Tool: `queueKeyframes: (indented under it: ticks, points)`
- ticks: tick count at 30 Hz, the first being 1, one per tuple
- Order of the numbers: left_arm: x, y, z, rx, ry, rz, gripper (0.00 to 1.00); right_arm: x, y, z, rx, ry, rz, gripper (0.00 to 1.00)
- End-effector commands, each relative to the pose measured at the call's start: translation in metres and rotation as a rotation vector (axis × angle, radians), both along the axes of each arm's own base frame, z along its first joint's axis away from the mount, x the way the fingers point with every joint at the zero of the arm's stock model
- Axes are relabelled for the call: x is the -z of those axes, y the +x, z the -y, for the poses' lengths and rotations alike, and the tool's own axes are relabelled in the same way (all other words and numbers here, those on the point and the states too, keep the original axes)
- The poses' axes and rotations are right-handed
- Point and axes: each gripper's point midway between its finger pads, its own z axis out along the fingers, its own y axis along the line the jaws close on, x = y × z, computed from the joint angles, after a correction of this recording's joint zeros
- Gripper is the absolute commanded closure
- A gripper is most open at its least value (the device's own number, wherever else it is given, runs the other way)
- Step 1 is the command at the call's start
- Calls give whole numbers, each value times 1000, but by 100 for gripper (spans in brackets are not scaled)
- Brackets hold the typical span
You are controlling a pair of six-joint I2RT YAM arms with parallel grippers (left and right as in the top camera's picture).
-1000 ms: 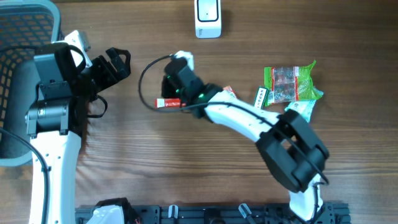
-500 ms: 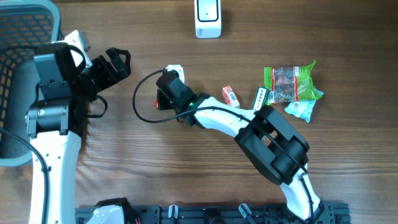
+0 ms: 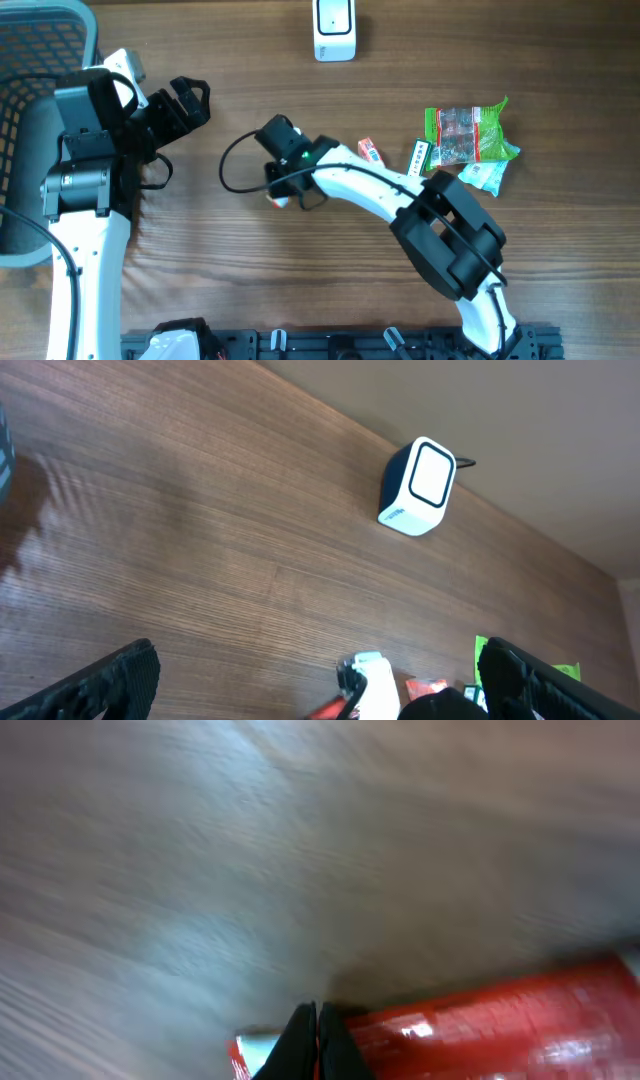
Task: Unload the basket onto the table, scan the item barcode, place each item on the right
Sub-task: 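Lift the red stick and turn it upright in the right gripper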
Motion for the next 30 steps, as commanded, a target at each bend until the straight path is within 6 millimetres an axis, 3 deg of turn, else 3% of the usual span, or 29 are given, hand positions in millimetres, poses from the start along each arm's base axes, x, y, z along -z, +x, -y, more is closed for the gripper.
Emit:
queueKeyframes:
  ticks: [1, 4, 7, 10, 12, 13, 14, 18, 23, 27, 30]
  points:
    - [0, 1, 1, 19, 6, 5, 0, -34, 13, 18, -28, -18, -4, 95]
    - [0, 1, 1, 19, 6, 5, 0, -43, 15, 42, 1, -52, -80, 90]
    - [0, 1, 1, 19, 6, 5, 0, -58, 20, 45, 27, 21, -145, 90]
    - [0, 1, 1, 19, 6, 4, 0, -59, 24, 54, 53, 30, -165, 88]
    - [0, 1, 1, 19, 6, 5, 0, -54, 21, 58, 64, 20, -183, 43]
    - [0, 1, 1, 19, 6, 5, 0, -50, 18, 61, 85, 12, -198, 28]
    - [0, 1, 1, 19, 6, 5, 0, -46, 15, 62, 118, 5, -215, 27]
    - [0, 1, 1, 19, 6, 5, 0, -26, 5, 62, 214, 3, -252, 25]
    - [0, 1, 1, 19, 6, 5, 0, 1, -13, 57, 309, -11, -275, 35]
    - [0, 1, 1, 19, 6, 5, 0, 12, -8, 55, 343, -60, -165, 47]
    - [0, 1, 1, 19, 6, 4, 0, 11, 2, 57, 314, -117, -44, 68]
